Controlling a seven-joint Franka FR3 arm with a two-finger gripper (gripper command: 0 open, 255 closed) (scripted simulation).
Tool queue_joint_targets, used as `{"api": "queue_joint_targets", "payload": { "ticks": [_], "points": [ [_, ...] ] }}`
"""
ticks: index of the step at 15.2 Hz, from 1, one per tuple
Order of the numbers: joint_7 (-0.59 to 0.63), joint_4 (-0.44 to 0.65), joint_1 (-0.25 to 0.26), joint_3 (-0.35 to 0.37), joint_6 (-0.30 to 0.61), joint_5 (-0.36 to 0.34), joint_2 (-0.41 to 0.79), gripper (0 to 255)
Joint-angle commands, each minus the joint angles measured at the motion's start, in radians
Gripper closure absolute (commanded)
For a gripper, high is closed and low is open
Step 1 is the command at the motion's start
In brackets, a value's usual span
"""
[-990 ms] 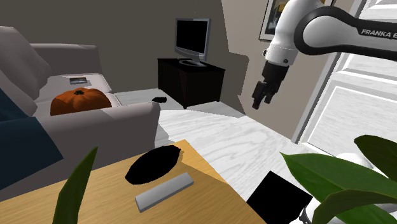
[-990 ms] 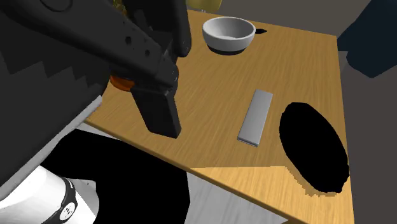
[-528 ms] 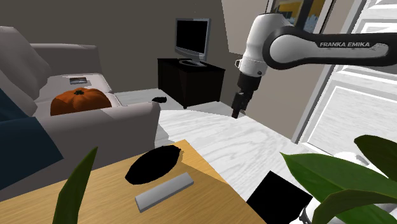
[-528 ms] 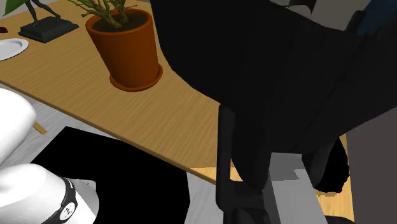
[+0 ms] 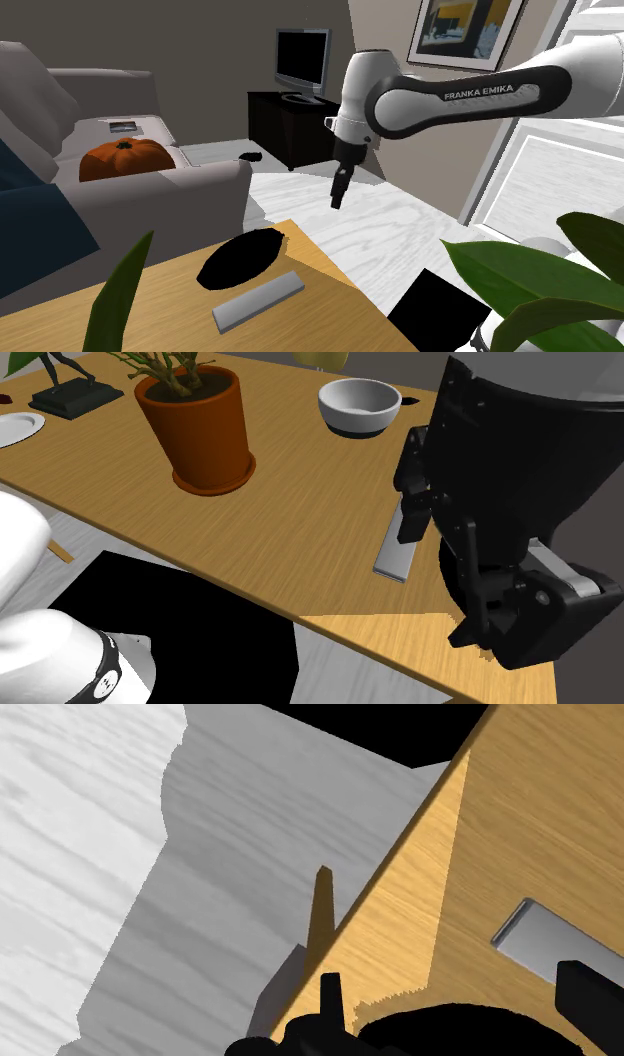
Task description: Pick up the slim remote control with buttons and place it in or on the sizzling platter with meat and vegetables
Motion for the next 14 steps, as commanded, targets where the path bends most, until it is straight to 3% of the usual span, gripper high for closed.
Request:
{"api": "queue_joint_targets", "payload": {
  "ticks": [1, 14],
  "points": [
    [-0.041, 0.018, 0.021, 0.011, 0.033, 0.003, 0.055, 0],
    [-0.25, 0.14, 0.148, 0.122, 0.203, -0.009, 0.382, 0]
  ]
}}
